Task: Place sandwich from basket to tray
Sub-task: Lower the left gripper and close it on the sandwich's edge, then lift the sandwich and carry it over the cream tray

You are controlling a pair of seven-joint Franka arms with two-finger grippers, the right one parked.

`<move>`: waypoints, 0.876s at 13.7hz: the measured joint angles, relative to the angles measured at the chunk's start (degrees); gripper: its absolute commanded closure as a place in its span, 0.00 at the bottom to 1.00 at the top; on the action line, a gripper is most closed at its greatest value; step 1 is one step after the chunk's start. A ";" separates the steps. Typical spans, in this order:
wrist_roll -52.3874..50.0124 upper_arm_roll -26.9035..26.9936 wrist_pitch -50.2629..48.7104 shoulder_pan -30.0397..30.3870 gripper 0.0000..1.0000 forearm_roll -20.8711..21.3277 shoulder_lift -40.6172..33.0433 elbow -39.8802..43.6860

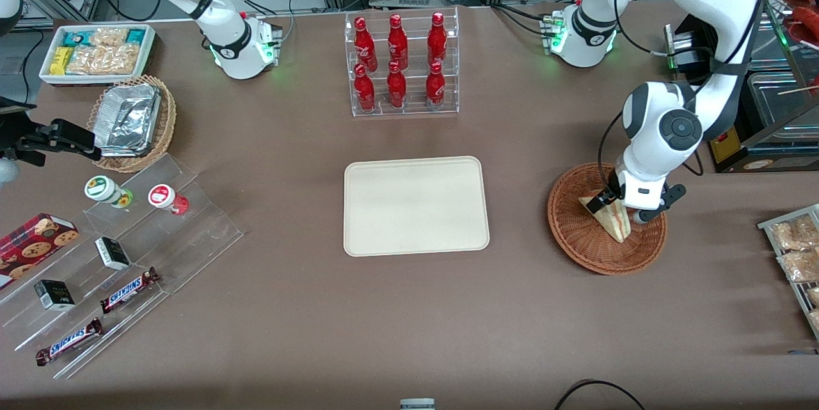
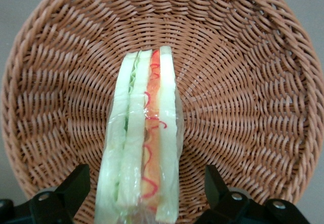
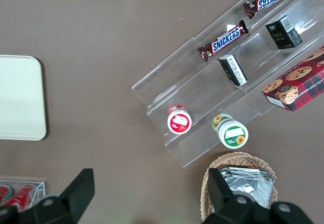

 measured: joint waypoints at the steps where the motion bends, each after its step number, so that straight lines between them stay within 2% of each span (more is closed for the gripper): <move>1: 0.00 0.03 0.76 0.00 0.58 0.00 0.64 -0.04; 2: 0.00 0.05 1.22 0.01 0.88 0.00 1.06 -0.04; 3: 0.00 0.05 1.29 0.01 1.00 0.00 1.20 -0.06; 7: 0.91 0.07 -0.07 0.01 1.00 0.15 0.08 0.03; 12: 4.02 -0.60 -10.83 -1.30 1.00 0.28 -3.85 3.78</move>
